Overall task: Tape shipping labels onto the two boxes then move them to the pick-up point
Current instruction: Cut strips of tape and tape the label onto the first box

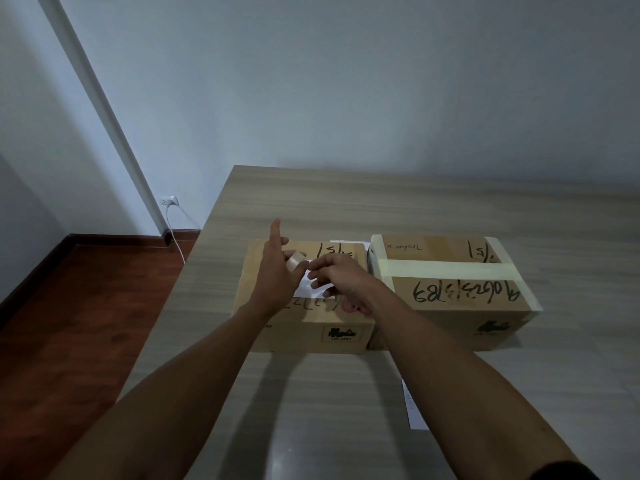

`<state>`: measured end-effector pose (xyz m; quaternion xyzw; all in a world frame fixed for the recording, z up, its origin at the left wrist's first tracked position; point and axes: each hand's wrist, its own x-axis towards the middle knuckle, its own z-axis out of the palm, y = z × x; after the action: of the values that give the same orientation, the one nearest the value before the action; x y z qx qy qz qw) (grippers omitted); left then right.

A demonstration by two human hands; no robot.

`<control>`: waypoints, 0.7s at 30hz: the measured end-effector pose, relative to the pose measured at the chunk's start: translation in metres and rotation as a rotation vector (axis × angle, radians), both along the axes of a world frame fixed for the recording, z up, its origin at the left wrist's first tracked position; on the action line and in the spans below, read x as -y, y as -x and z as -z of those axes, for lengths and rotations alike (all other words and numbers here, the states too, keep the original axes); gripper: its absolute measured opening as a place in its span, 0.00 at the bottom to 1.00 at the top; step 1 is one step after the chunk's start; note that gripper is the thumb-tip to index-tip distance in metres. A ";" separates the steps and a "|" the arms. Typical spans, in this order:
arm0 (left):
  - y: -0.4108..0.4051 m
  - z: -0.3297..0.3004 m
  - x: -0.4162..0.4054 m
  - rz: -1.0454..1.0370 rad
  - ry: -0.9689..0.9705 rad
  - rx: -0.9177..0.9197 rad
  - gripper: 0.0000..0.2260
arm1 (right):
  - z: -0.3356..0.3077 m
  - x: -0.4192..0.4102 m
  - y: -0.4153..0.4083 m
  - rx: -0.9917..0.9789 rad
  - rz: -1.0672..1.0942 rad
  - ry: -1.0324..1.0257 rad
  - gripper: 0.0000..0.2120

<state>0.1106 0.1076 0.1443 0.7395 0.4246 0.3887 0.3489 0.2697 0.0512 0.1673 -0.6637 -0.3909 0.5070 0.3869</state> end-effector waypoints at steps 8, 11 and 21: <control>-0.001 0.002 -0.001 -0.017 0.000 0.065 0.35 | -0.010 -0.003 0.000 -0.025 0.080 -0.135 0.12; 0.000 0.004 -0.003 -0.022 -0.033 0.048 0.25 | -0.015 -0.003 0.003 -0.125 0.066 -0.165 0.07; -0.002 0.007 -0.012 -0.085 -0.067 -0.259 0.07 | -0.013 -0.008 0.000 0.141 -0.050 -0.272 0.07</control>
<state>0.1122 0.1198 0.1369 0.7761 0.4837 0.3184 0.2496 0.2697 0.0593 0.1801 -0.6294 -0.4986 0.4110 0.4317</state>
